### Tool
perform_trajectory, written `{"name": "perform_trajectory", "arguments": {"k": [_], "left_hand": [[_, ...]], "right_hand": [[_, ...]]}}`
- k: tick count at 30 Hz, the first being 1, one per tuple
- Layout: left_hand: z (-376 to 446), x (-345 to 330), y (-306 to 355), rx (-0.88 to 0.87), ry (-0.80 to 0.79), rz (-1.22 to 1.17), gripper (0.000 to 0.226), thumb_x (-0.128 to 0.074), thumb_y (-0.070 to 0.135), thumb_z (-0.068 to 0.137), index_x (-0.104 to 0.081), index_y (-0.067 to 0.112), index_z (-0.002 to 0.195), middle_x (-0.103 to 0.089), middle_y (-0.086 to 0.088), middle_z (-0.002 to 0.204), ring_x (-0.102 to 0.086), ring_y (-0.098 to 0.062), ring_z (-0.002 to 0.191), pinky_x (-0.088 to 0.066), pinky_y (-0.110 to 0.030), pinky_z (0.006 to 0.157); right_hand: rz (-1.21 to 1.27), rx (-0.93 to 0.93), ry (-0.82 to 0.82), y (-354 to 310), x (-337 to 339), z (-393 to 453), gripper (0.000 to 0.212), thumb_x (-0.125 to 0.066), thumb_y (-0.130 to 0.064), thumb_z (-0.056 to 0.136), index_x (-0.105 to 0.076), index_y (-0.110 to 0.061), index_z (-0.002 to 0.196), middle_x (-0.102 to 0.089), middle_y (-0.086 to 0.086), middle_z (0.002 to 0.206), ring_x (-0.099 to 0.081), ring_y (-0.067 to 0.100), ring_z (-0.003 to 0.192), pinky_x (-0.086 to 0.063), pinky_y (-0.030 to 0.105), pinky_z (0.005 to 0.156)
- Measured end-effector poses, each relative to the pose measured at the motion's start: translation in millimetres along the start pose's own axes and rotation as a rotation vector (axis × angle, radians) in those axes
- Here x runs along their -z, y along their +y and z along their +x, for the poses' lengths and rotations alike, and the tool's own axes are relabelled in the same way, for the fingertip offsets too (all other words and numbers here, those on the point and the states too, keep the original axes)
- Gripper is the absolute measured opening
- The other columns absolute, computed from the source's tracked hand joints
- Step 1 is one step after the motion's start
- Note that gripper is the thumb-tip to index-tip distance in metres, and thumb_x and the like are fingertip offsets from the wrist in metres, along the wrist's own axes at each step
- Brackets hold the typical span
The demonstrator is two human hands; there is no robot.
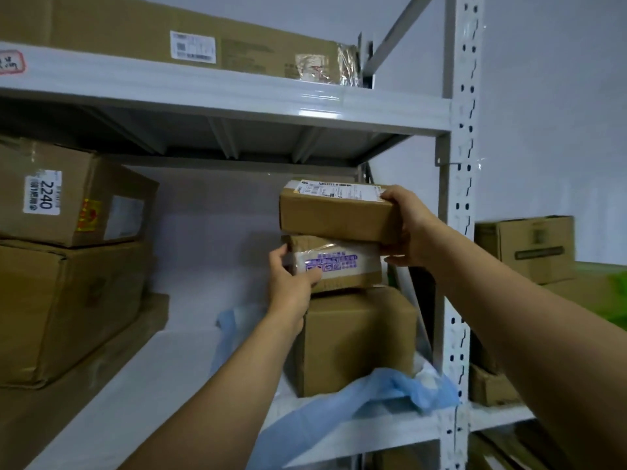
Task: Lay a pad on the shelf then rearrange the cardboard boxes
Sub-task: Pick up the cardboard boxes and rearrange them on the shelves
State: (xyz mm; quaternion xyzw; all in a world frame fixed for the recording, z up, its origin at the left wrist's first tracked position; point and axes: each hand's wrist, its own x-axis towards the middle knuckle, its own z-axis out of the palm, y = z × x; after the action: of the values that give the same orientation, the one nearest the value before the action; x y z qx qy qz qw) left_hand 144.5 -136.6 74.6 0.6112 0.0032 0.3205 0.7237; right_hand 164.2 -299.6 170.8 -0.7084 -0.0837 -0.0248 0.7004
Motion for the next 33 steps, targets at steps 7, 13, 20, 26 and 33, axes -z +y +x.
{"name": "perform_trajectory", "arguments": {"k": [7,13,20,26,33], "left_hand": [[11,-13,-10,-0.009,-0.025,0.197,0.055,-0.065,0.005,0.086,-0.036,0.025,0.128,-0.056,-0.002,0.123,-0.057,-0.02,0.103,-0.051,-0.038,0.088],[16,-9,-7,-0.075,0.015,0.238,0.101,-0.075,0.011,0.078,-0.007,0.036,0.15,-0.035,-0.005,0.15,-0.043,-0.026,0.131,-0.042,-0.045,0.104],[22,-20,12,-0.161,0.088,0.156,0.04,-0.049,0.041,0.094,-0.045,0.026,0.131,-0.06,0.001,0.122,-0.059,-0.019,0.108,-0.05,-0.044,0.096],[32,-18,24,-0.171,0.041,0.125,0.042,-0.042,0.043,0.095,-0.044,0.028,0.135,-0.061,0.0,0.123,-0.063,-0.023,0.105,-0.053,-0.047,0.091],[45,-14,3,-0.022,0.011,0.147,0.04,-0.04,0.051,0.08,-0.06,0.028,0.106,-0.069,-0.008,0.104,-0.067,-0.03,0.096,-0.053,-0.054,0.089]], "right_hand": [[-0.049,-0.023,0.026,20,16,36,0.04,-0.049,-0.056,0.081,-0.047,-0.018,0.091,-0.056,0.011,0.099,-0.057,0.028,0.097,-0.046,0.042,0.092],[-0.028,0.186,0.255,19,3,55,0.073,-0.056,-0.06,0.076,-0.037,-0.016,0.13,-0.047,0.008,0.115,-0.05,0.027,0.101,-0.047,0.043,0.075],[-0.025,0.245,0.093,26,-1,57,0.066,-0.06,-0.046,0.085,-0.032,-0.016,0.137,-0.045,0.006,0.112,-0.053,0.026,0.103,-0.047,0.039,0.083],[-0.006,0.342,0.122,22,0,58,0.054,-0.057,-0.043,0.089,-0.04,-0.014,0.132,-0.05,0.004,0.11,-0.056,0.026,0.107,-0.046,0.032,0.08],[-0.058,0.271,0.094,41,-1,59,0.044,-0.052,-0.034,0.093,-0.045,-0.012,0.131,-0.055,0.008,0.116,-0.05,0.019,0.095,-0.043,0.033,0.079]]}}
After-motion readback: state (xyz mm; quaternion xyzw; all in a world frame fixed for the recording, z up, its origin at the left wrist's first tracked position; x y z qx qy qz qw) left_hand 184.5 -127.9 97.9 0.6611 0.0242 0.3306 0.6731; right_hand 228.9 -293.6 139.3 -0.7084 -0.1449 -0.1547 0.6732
